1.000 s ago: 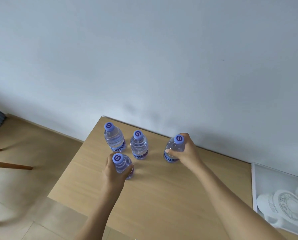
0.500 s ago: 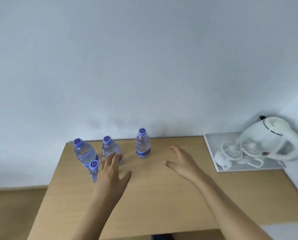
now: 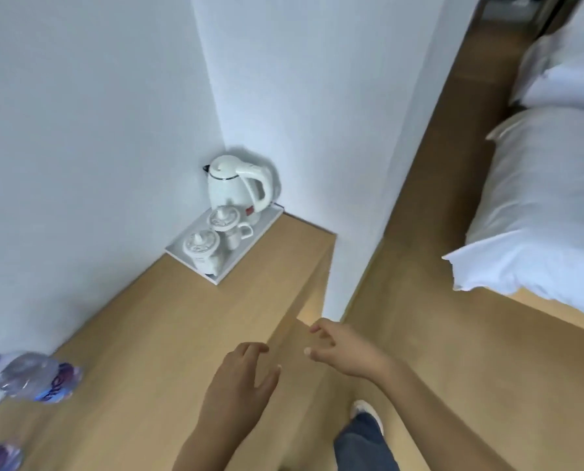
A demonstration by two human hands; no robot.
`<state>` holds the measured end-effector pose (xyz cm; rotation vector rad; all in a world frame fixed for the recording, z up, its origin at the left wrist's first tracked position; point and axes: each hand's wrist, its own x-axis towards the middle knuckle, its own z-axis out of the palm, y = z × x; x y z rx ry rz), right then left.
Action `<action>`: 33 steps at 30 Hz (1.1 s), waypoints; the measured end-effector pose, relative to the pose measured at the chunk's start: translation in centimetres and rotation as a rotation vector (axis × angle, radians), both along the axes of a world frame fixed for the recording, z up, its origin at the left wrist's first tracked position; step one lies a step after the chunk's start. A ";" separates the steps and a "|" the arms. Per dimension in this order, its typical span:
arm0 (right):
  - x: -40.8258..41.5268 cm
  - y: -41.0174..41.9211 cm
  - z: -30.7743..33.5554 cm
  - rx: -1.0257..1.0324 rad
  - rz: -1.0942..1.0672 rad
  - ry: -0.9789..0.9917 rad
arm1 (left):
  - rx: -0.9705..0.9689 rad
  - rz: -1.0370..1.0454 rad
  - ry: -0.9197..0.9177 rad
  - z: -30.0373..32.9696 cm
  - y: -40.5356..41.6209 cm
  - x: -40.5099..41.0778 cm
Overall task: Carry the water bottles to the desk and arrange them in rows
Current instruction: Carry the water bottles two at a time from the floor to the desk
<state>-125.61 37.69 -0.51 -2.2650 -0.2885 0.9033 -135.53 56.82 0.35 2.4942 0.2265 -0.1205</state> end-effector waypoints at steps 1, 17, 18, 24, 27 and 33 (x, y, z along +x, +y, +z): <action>0.2 -2.3 -0.2 0.006 -0.067 0.014 | -0.004 -0.055 0.013 0.0 -1.8 1.4; 14.6 -36.2 0.7 -0.065 -0.488 -0.012 | -0.018 -0.462 0.158 -1.3 -34.5 26.3; 15.9 -38.0 0.9 -0.071 -0.500 -0.018 | -0.018 -0.467 0.154 -1.2 -36.2 27.9; 23.4 -45.6 1.3 -0.071 -0.538 -0.041 | -0.033 -0.526 0.153 -0.3 -43.7 36.3; 27.9 -47.7 0.8 -0.076 -0.534 -0.043 | -0.013 -0.557 0.175 -0.3 -46.0 40.9; 41.0 -51.2 -0.5 -0.077 -0.534 -0.064 | 0.039 -0.571 0.202 -1.2 -50.1 54.5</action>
